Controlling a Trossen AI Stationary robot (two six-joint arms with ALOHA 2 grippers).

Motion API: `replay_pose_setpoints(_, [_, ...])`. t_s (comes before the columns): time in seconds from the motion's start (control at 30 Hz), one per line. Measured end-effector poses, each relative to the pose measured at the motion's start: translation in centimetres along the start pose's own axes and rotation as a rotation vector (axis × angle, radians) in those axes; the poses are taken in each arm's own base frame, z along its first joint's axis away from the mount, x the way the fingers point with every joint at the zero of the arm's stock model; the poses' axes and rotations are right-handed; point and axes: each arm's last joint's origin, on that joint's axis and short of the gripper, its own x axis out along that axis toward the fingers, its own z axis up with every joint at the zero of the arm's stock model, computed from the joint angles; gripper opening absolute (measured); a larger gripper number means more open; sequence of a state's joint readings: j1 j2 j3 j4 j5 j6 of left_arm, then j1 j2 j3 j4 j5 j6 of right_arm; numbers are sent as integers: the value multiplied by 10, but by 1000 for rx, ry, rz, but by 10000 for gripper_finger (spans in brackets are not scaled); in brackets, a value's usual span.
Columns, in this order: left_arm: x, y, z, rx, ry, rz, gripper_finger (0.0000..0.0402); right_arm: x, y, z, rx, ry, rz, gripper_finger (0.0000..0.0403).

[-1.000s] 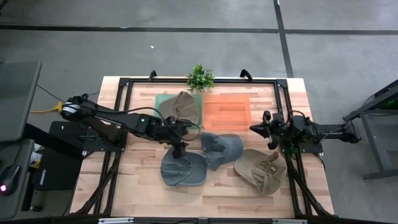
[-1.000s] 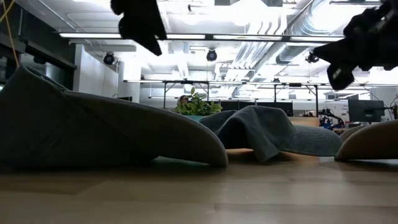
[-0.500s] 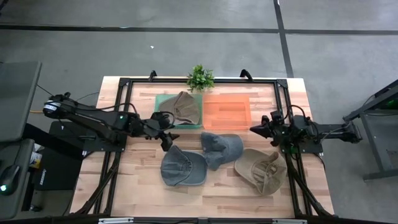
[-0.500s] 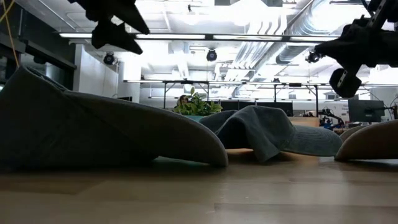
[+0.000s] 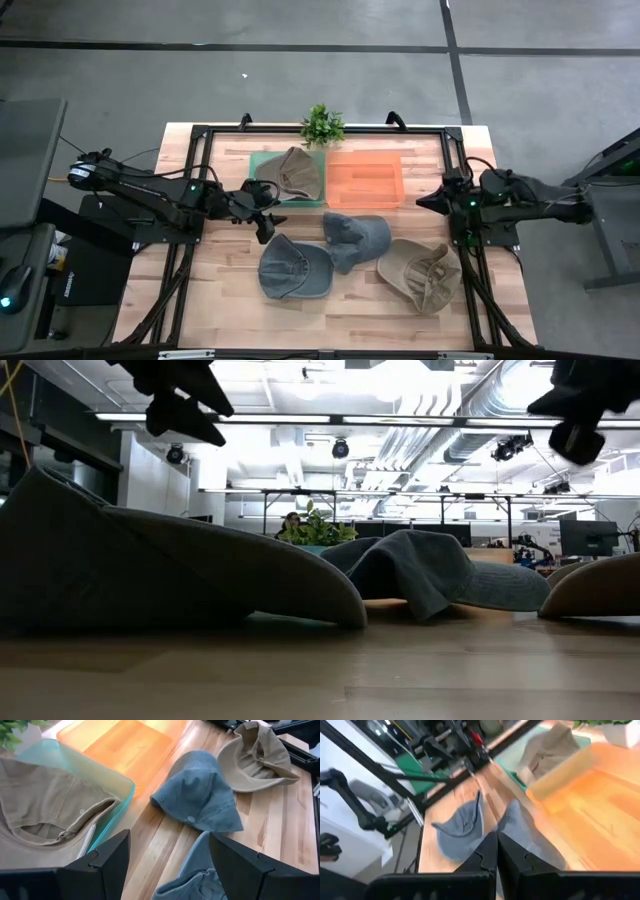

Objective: Pick & Place hat
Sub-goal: Put the brown cap into the light green bin

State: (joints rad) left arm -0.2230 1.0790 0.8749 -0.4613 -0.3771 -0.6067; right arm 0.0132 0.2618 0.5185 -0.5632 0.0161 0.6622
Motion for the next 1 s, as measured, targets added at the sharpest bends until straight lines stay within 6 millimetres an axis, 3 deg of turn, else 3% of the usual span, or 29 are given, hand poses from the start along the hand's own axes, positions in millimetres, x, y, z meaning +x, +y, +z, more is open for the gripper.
replay_pose_setpoints(0.2, [0, 0, 0, 28, 6, -3, 248, -19, 23, 28, 26, 191, -105, 1])
replay_pose_setpoints(0.47, [0, 0, -1, 63, 18, -21, 248, -29, 41, 44, 208, 590, -299, 1])
replay_pose_setpoints(0.7, [0, -1, -1, 88, 29, -38, 248, -17, 44, 40, 355, 950, -433, 1])
replay_pose_setpoints(1.0, [0, -1, -1, 107, 30, -39, 248, 10, 48, 23, 328, 1157, -469, 1])
